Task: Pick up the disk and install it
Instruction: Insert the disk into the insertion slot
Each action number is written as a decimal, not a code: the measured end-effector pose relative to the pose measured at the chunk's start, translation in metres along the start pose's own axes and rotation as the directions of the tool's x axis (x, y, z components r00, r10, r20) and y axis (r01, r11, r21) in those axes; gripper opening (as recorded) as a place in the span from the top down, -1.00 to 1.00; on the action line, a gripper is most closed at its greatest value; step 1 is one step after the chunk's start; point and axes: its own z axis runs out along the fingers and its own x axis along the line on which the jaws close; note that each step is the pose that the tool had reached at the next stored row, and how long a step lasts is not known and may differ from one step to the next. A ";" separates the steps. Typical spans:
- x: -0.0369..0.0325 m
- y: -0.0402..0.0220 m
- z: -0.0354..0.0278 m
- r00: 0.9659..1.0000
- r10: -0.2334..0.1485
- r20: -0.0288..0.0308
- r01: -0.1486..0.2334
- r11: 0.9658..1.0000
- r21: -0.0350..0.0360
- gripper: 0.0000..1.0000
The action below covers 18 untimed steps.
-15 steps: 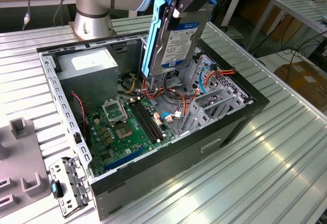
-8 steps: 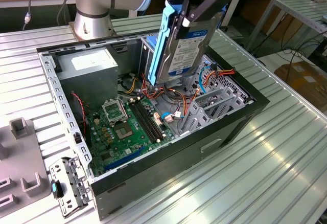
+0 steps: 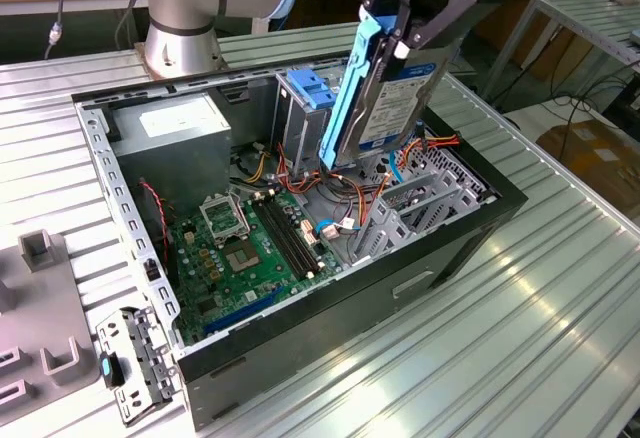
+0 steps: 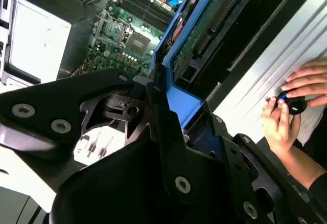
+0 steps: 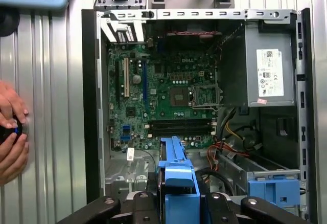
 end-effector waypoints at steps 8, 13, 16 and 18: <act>0.0295 -0.0073 0.0004 1.000 0.001 -0.003 -0.001 1.000 -0.003 0.25; 0.0348 -0.0239 0.0008 1.000 0.001 -0.004 -0.001 1.000 -0.003 0.25; 0.0345 -0.0344 0.0011 1.000 0.001 -0.004 -0.001 1.000 -0.003 0.25; 0.0342 -0.0416 0.0014 1.000 0.001 -0.004 -0.001 1.000 -0.003 0.25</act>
